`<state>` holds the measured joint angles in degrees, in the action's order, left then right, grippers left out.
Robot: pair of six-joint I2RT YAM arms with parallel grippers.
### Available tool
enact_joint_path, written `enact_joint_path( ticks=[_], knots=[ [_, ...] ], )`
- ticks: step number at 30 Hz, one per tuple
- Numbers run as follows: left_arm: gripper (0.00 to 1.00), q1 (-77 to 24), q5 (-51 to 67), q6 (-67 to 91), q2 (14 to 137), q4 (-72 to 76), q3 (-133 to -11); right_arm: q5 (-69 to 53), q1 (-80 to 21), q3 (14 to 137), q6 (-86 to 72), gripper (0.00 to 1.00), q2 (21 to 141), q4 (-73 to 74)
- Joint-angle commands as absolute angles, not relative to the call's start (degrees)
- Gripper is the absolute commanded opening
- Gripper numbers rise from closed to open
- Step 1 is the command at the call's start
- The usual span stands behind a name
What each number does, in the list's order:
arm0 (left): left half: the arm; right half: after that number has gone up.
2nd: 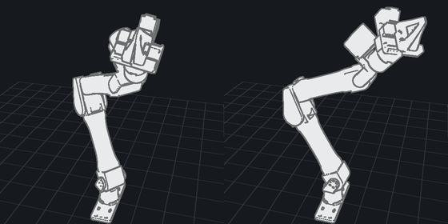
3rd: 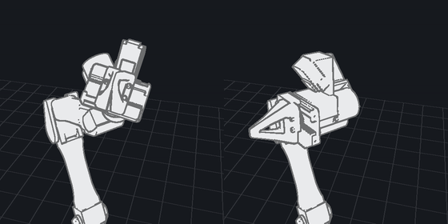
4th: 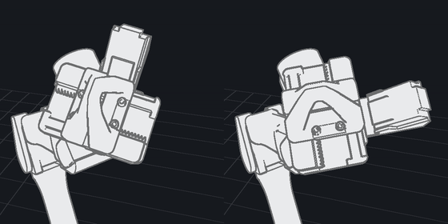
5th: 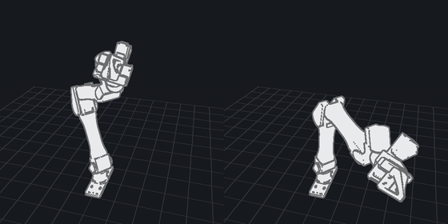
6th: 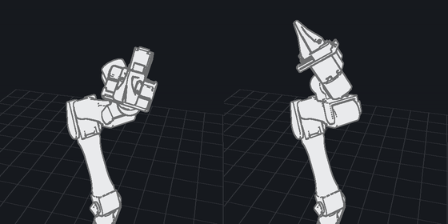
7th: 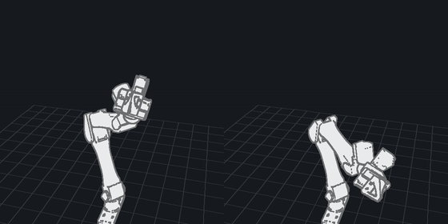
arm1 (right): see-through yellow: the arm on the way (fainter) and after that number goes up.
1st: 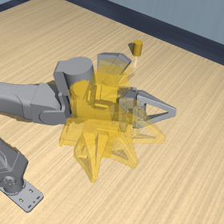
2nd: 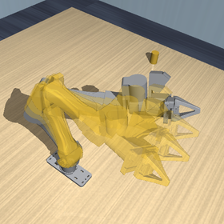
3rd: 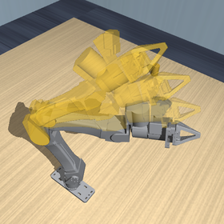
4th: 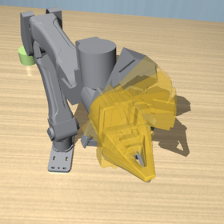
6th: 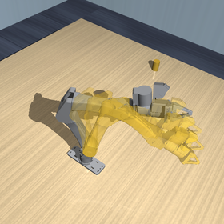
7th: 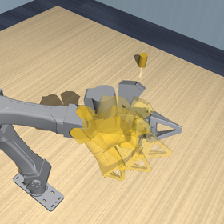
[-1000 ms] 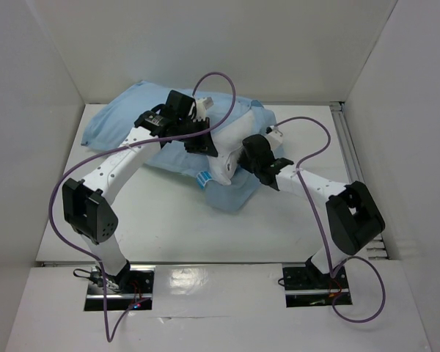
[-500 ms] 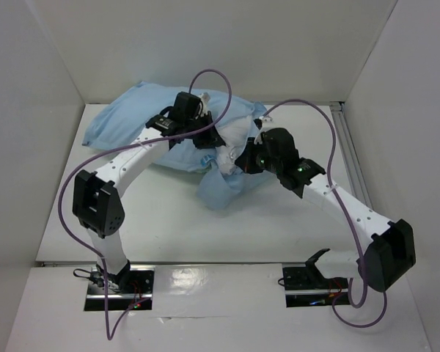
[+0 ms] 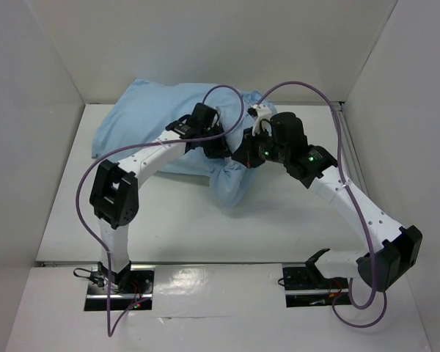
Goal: Put the pillow into the pillowcase
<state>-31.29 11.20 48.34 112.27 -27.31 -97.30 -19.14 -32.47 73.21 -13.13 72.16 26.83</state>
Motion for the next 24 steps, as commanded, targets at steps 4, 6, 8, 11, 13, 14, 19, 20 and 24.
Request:
enact_joint_path(
  ticks=[4,6,8,11,13,14,19,20,24],
  knots=[
    [0.58,-29.88,23.61,37.98,113.2,-24.5,-105.89,-11.62,-34.45,74.36,-15.29,0.0,67.5,24.87],
    [0.85,-29.88,29.52,35.78,112.68,-32.14,-111.43,-7.49,-33.84,71.65,-15.91,0.0,67.5,24.09],
    [1.0,-29.88,31.46,31.49,111.1,-39.76,-115.72,-6.94,-32.71,70.41,-17.31,0.0,67.5,21.99],
    [0.89,-29.27,30.59,26.48,107.95,-47.78,-118.65,-7.89,-30.42,69.7,-17.84,0.0,68.2,21.09],
    [0.38,-28.48,30.59,25.49,105.83,-49.48,-118.04,-9.31,-29.63,70.39,-17.84,0.0,69.25,20.21],
    [0.08,-27.69,28.06,24.88,104.69,-50.35,-117.43,-9.84,-29.62,70.4,-17.84,0.0,69.78,19.69],
    [0.0,-23.39,23.73,24.78,95.46,-49.23,-108.56,-12.56,-29.09,76.02,-17.31,0.0,75.14,17.59],
    [0.0,-22.51,23.73,25.57,94.32,-47.13,-105.41,-13.26,-29.09,76.63,-17.31,0.0,75.84,16.62],
    [0.0,-18.29,20.93,26.28,91.33,-45.27,-100.55,-16.35,-29.09,80.58,-18.72,0.0,81.37,10.39]
  ],
)
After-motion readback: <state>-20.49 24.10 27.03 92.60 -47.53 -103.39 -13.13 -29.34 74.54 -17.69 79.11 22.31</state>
